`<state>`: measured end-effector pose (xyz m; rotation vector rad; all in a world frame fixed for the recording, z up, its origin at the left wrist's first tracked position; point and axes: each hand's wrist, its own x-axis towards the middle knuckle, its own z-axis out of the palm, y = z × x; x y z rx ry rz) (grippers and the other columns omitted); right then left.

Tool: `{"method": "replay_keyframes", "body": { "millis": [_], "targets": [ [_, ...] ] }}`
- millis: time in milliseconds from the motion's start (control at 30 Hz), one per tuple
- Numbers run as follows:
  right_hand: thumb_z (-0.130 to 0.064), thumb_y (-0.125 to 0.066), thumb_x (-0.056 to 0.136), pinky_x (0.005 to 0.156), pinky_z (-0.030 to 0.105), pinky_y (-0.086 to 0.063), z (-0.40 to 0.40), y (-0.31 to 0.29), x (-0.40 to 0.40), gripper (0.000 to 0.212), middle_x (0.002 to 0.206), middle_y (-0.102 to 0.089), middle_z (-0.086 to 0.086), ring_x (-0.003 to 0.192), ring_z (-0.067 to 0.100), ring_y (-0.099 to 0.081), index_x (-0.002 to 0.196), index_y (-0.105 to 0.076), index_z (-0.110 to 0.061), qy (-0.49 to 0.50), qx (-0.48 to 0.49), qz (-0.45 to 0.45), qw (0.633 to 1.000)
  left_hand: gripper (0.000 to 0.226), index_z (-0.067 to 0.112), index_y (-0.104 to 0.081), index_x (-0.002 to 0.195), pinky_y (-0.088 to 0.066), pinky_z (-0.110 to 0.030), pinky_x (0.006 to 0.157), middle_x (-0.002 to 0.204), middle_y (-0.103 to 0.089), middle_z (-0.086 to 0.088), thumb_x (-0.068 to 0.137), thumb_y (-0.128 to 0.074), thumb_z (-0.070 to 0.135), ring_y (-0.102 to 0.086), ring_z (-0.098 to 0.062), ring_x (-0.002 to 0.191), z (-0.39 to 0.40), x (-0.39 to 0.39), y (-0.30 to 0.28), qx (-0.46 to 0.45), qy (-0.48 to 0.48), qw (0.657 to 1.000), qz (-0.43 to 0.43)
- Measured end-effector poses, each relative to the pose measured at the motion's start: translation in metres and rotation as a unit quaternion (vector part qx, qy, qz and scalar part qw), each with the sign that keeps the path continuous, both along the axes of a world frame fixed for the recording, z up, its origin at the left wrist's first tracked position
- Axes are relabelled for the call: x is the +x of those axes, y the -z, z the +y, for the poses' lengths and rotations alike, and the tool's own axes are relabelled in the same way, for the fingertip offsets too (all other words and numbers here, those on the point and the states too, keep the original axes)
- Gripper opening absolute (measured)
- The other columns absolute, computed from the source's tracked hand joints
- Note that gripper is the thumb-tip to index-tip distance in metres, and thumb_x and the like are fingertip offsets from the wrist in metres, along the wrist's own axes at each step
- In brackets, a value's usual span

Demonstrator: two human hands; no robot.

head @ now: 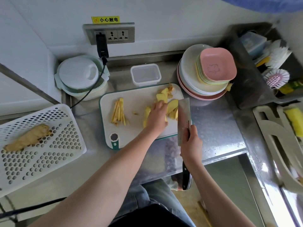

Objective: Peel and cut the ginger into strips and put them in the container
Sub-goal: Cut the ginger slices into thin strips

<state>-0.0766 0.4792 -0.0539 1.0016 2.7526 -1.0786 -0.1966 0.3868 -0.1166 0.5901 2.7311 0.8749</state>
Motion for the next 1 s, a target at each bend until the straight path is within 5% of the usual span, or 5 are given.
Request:
{"method": "replay_keyframes", "body": {
  "millis": [200, 333, 600, 800, 1000],
  "targets": [
    [-0.034, -0.032, 0.102, 0.046, 0.053, -0.052, 0.001, 0.001, -0.008, 0.021, 0.068, -0.053, 0.006, 0.054, 0.031, -0.054, 0.088, -0.035, -0.019, -0.024, -0.020, -0.009, 0.999, 0.041, 0.009, -0.065, 0.110, -0.041, -0.017, 0.077, 0.112, -0.064, -0.008, 0.075, -0.059, -0.012, -0.061, -0.023, 0.092, -0.005, 0.002, -0.017, 0.211, -0.203, 0.955, -0.051],
    [-0.033, -0.030, 0.102, 0.050, 0.051, -0.053, -0.009, 0.006, -0.020, 0.018, 0.070, -0.054, 0.008, 0.057, 0.036, -0.056, 0.090, -0.034, -0.021, -0.065, -0.025, -0.036, 0.997, 0.054, 0.007, -0.049, 0.134, -0.036, -0.010, 0.091, 0.130, -0.058, -0.010, 0.084, -0.061, -0.007, -0.056, -0.018, 0.118, -0.035, -0.010, -0.016, 0.220, -0.187, 0.950, -0.117],
    [-0.025, -0.028, 0.103, 0.052, 0.032, -0.040, -0.032, 0.021, -0.046, 0.015, 0.072, -0.053, 0.008, 0.066, 0.032, -0.054, 0.101, -0.040, -0.015, -0.110, -0.008, -0.096, 0.989, 0.056, 0.015, -0.034, 0.145, -0.032, -0.030, 0.108, 0.146, -0.040, -0.013, 0.093, -0.052, 0.004, -0.040, -0.024, 0.134, -0.059, -0.016, -0.008, 0.086, -0.081, 0.991, -0.063],
    [-0.038, -0.031, 0.102, 0.046, 0.034, -0.044, -0.015, 0.026, -0.047, 0.022, 0.070, -0.054, 0.004, 0.058, 0.032, -0.056, 0.087, -0.037, -0.023, -0.086, -0.059, -0.015, 0.994, 0.043, -0.001, -0.052, 0.129, -0.038, -0.047, 0.107, 0.140, -0.047, -0.018, 0.090, -0.040, 0.012, -0.043, -0.033, 0.132, -0.108, 0.037, 0.009, -0.080, -0.081, 0.984, 0.137],
    [-0.041, -0.035, 0.100, 0.056, 0.054, -0.054, 0.034, 0.039, -0.056, 0.027, 0.075, -0.058, 0.010, 0.062, 0.038, -0.060, 0.079, -0.037, -0.023, -0.066, -0.047, 0.007, 0.997, 0.067, -0.003, -0.008, 0.148, -0.002, -0.041, 0.117, 0.155, -0.007, -0.026, 0.098, -0.040, 0.027, -0.002, -0.037, 0.144, -0.141, 0.052, 0.010, -0.131, -0.350, 0.923, -0.090]
  ]
}}
